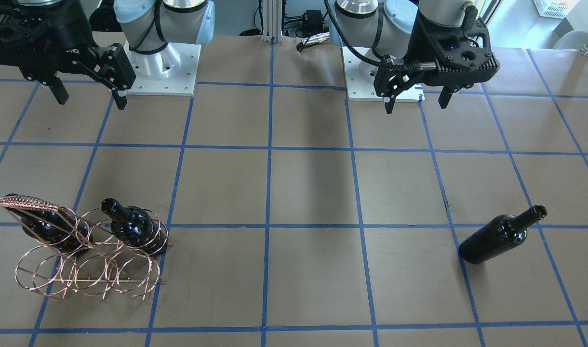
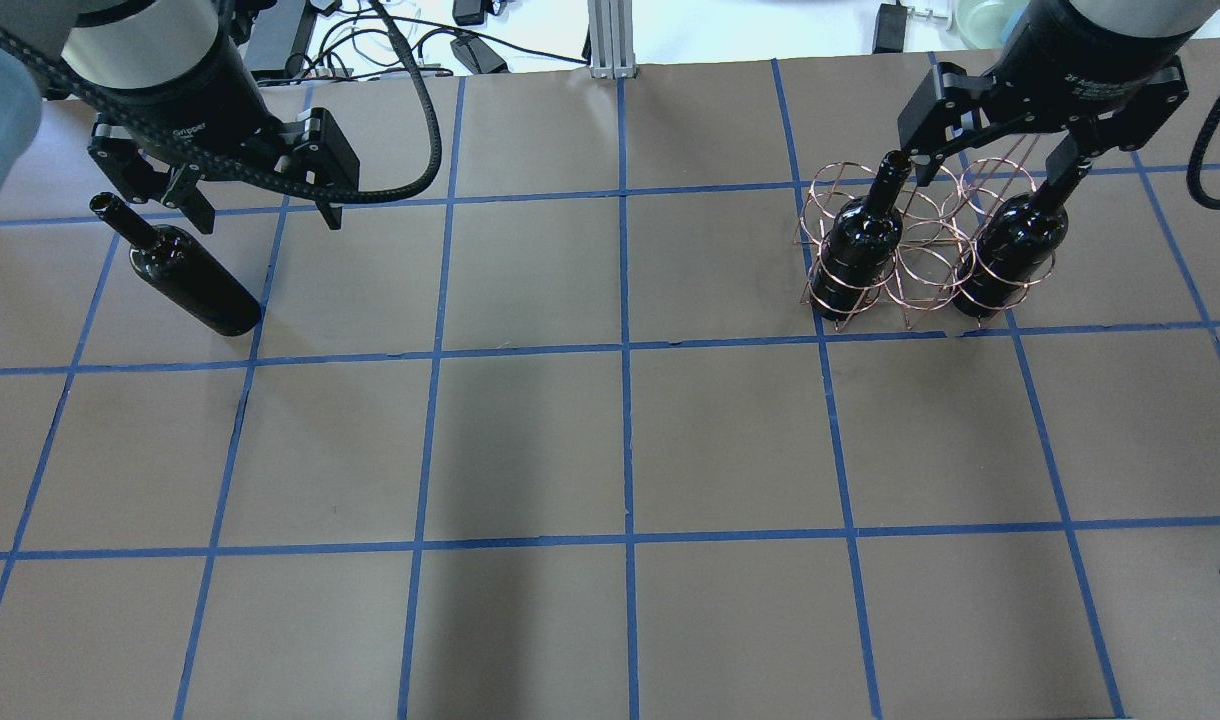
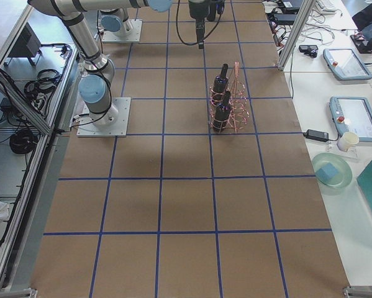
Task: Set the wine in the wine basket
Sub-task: 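Move the left gripper over the lying dark wine bottle's neck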
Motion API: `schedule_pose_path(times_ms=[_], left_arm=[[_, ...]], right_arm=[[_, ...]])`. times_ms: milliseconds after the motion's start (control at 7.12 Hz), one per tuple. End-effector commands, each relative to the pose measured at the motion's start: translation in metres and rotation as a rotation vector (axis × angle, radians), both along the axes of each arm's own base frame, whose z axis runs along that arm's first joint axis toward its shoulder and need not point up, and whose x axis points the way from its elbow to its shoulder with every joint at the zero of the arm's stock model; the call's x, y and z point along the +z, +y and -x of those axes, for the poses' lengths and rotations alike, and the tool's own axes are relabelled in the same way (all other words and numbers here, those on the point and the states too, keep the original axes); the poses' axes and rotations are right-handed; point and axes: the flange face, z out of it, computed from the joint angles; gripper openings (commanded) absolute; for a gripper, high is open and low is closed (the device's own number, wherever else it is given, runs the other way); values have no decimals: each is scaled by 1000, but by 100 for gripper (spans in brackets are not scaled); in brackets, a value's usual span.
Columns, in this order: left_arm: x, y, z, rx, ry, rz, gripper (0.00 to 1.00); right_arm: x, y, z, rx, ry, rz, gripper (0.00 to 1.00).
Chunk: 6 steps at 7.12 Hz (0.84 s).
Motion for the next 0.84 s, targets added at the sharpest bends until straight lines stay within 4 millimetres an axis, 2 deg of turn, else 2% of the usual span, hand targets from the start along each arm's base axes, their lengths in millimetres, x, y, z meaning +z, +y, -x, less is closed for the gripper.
schedule_pose_path(times_ms=[0,421,702], left_arm=[[-1,1,0,0,0,0,100],[1,-1,-2,1,-1,7,100],[8,-9,-23,-4,-3,29,100]], right_arm=[[0,0,0,0,0,0,100],[-1,-1,0,-1,0,0,100],[1,1,0,0,2,1,100]])
